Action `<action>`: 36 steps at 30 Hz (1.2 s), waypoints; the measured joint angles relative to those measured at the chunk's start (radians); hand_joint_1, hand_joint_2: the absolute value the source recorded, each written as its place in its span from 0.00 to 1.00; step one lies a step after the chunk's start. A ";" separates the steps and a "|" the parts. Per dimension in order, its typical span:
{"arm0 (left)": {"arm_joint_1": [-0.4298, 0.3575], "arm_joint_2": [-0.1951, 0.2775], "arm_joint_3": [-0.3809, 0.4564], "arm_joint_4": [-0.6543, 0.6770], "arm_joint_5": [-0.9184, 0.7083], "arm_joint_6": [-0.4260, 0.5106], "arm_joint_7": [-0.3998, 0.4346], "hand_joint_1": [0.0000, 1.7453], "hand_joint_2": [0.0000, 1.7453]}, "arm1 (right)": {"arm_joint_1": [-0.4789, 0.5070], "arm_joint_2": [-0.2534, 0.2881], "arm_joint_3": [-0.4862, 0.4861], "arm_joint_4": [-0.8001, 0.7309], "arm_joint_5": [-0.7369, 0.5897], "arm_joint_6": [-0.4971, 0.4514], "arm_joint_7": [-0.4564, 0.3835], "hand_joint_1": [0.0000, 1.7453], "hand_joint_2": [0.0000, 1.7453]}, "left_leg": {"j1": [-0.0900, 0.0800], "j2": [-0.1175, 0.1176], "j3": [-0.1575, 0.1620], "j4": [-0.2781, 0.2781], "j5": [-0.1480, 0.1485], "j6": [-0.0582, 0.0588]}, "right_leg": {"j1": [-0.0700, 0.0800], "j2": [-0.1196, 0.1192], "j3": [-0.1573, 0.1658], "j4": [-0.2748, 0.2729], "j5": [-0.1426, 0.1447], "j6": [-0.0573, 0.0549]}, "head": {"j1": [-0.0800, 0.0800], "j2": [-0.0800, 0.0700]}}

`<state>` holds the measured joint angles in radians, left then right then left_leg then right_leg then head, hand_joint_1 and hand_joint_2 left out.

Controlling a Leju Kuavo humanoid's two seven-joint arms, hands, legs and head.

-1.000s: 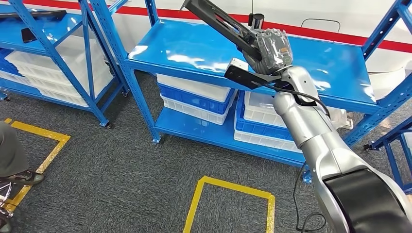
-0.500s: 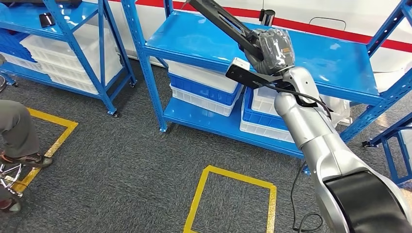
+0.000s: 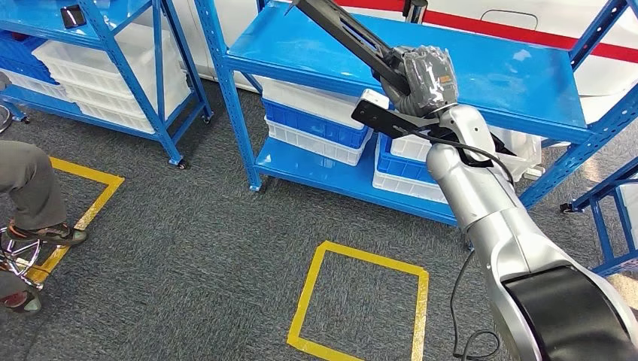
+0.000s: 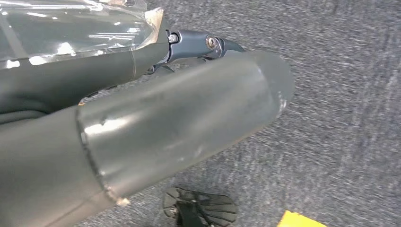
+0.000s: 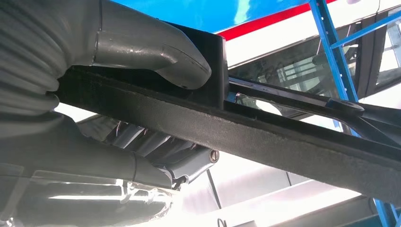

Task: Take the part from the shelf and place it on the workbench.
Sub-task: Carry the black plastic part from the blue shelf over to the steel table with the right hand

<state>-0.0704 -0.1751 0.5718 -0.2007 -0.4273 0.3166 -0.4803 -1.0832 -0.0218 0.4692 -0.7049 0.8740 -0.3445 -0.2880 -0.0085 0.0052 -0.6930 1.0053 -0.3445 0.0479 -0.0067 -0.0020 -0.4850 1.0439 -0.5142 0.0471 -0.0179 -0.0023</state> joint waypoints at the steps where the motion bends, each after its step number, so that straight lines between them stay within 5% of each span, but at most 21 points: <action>1: 0.000 0.000 0.000 0.000 0.000 0.000 0.000 0.00 0.00 | 0.000 0.000 0.000 0.000 0.000 0.000 0.000 1.00 1.00 | 0.000 0.000 0.000 0.000 0.000 0.000 | 0.000 0.000 0.000 0.000 0.000 0.000 | 0.000 0.000; 7: 0.000 0.000 0.000 0.000 0.000 0.000 0.000 0.00 0.00 | -0.001 0.001 0.000 -0.001 0.000 0.000 0.000 1.00 1.00 | 0.000 0.000 -0.002 0.001 0.002 -0.001 | 0.002 0.000 0.006 -0.018 -0.007 -0.002 | 0.000 0.000; 12: 0.001 0.000 0.000 0.000 0.000 -0.001 -0.002 0.00 0.00 | -0.004 0.003 -0.002 -0.003 0.000 0.000 0.000 1.00 1.00 | 0.002 0.000 -0.013 0.007 0.012 -0.014 | 0.001 0.002 -0.002 -0.057 -0.014 -0.020 | -0.004 0.000; 13: 0.002 0.001 0.000 0.000 0.000 -0.001 -0.003 0.00 0.00 | -0.003 0.004 -0.002 -0.003 0.000 0.001 0.000 1.00 1.00 | 0.005 -0.003 -0.023 0.022 -0.008 -0.021 | -0.004 0.001 -0.011 -0.055 -0.002 -0.030 | -0.006 0.000; 14: 0.004 0.001 0.000 0.000 0.000 -0.002 -0.004 0.00 0.00 | -0.003 0.005 -0.003 -0.002 0.002 0.001 -0.001 1.00 1.00 | 0.010 -0.005 -0.046 0.100 -0.063 -0.033 | -0.009 0.000 -0.027 -0.055 0.017 -0.039 | -0.008 0.000; 15: 0.004 0.002 0.000 0.000 0.000 -0.004 -0.005 0.00 0.00 | -0.002 0.006 -0.004 -0.001 0.006 0.000 -0.003 1.00 1.00 | 0.021 -0.007 -0.035 0.149 -0.096 -0.048 | -0.015 -0.001 -0.053 -0.053 0.043 -0.044 | -0.009 0.000; 16: 0.003 0.002 0.001 0.000 0.000 -0.006 -0.007 0.00 0.00 | -0.005 0.008 -0.005 -0.001 0.012 -0.006 -0.005 1.00 1.00 | 0.026 -0.009 0.007 0.148 -0.126 -0.053 | -0.015 -0.001 -0.081 -0.049 0.067 -0.033 | -0.010 0.000; 17: 0.002 0.003 0.001 0.000 -0.001 -0.009 -0.009 0.00 0.00 | -0.007 0.007 -0.006 0.002 0.023 -0.014 -0.007 1.00 1.00 | 0.028 -0.009 0.039 0.132 -0.131 -0.041 | -0.015 -0.001 -0.139 0.025 0.052 -0.022 | -0.009 0.000; 18: 0.001 0.003 0.002 0.000 -0.002 -0.010 -0.012 0.00 0.00 | -0.005 0.005 -0.007 0.005 0.031 -0.025 -0.005 1.00 1.00 | 0.024 -0.010 0.079 0.056 -0.098 -0.024 | -0.014 -0.001 -0.164 0.079 0.033 -0.006 | -0.007 0.000; 20: 0.001 0.003 0.003 0.000 -0.007 -0.010 -0.016 0.00 0.00 | -0.001 0.001 -0.010 0.009 0.039 -0.040 0.002 1.00 1.00 | 0.009 -0.008 0.065 0.005 -0.065 0.010 | -0.007 0.000 -0.144 0.110 -0.010 0.005 | -0.004 0.000; 22: 0.001 0.002 0.003 0.000 -0.013 -0.010 -0.016 0.00 0.00 | -0.003 0.002 -0.016 0.007 0.034 -0.042 0.007 1.00 1.00 | 0.001 -0.007 0.054 0.008 -0.052 0.003 | 0.003 -0.001 -0.061 -0.016 0.014 -0.002 | -0.005 0.000; 24: 0.001 0.002 0.003 0.000 -0.019 -0.010 -0.015 0.00 0.00 | -0.004 0.003 -0.021 0.005 0.029 -0.045 0.007 1.00 1.00 | -0.001 -0.005 0.049 0.008 -0.044 -0.007 | 0.011 -0.001 -0.048 -0.048 0.021 -0.017 | -0.006 0.000; 26: 0.001 0.003 0.003 0.000 -0.021 -0.010 -0.015 0.00 0.00 | -0.003 0.002 -0.025 0.005 0.025 -0.048 0.007 1.00 1.00 | 0.001 -0.004 0.043 0.011 -0.042 -0.017 | 0.002 0.000 -0.050 -0.053 0.033 -0.030 | -0.005 0.000; 28: 0.002 0.004 0.003 0.000 -0.022 -0.010 -0.014 0.00 0.00 | -0.003 0.001 -0.028 0.003 0.025 -0.050 0.007 1.00 1.00 | 0.005 -0.007 0.019 0.062 -0.081 -0.030 | -0.011 -0.001 -0.051 -0.058 0.046 -0.044 | -0.007 0.000; 30: 0.003 0.005 0.003 0.000 -0.023 -0.010 -0.013 0.00 0.00 | -0.002 0.002 -0.029 0.002 0.026 -0.053 0.007 1.00 1.00 | 0.014 -0.008 -0.030 0.187 -0.154 -0.044 | -0.013 -0.001 -0.057 -0.058 0.053 -0.053 | -0.009 0.000; 32: 0.003 0.006 0.004 0.000 -0.023 -0.010 -0.011 0.00 0.00 | 0.004 0.001 -0.029 0.001 0.027 -0.054 0.007 1.00 1.00 | 0.023 -0.008 -0.066 0.287 -0.191 -0.057 | -0.014 0.000 -0.060 -0.057 0.056 -0.053 | -0.009 0.000; 34: 0.003 0.008 0.004 0.000 -0.024 -0.010 -0.009 0.00 0.00 | 0.010 0.000 -0.030 0.001 0.028 -0.055 0.007 1.00 1.00 | 0.035 -0.008 -0.037 0.248 -0.157 -0.067 | -0.016 0.002 -0.061 -0.054 0.056 -0.052 | -0.009 0.000; 36: 0.003 0.009 0.004 0.000 -0.027 -0.010 -0.008 0.00 0.00 | 0.011 0.000 -0.031 0.001 0.033 -0.056 0.007 1.00 1.00 | 0.043 -0.011 0.036 0.114 -0.101 -0.072 | -0.017 0.005 -0.064 -0.048 0.053 -0.045 | -0.009 0.000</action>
<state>-0.0675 -0.1663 0.5755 -0.2006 -0.4543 0.3069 -0.4881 -1.0721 -0.0217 0.4380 -0.7044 0.9065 -0.4008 -0.2806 0.0343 -0.0055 -0.6572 1.1197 -0.4458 -0.0237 -0.0232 0.0028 -0.5491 0.9963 -0.4608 0.0016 -0.0269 -0.0023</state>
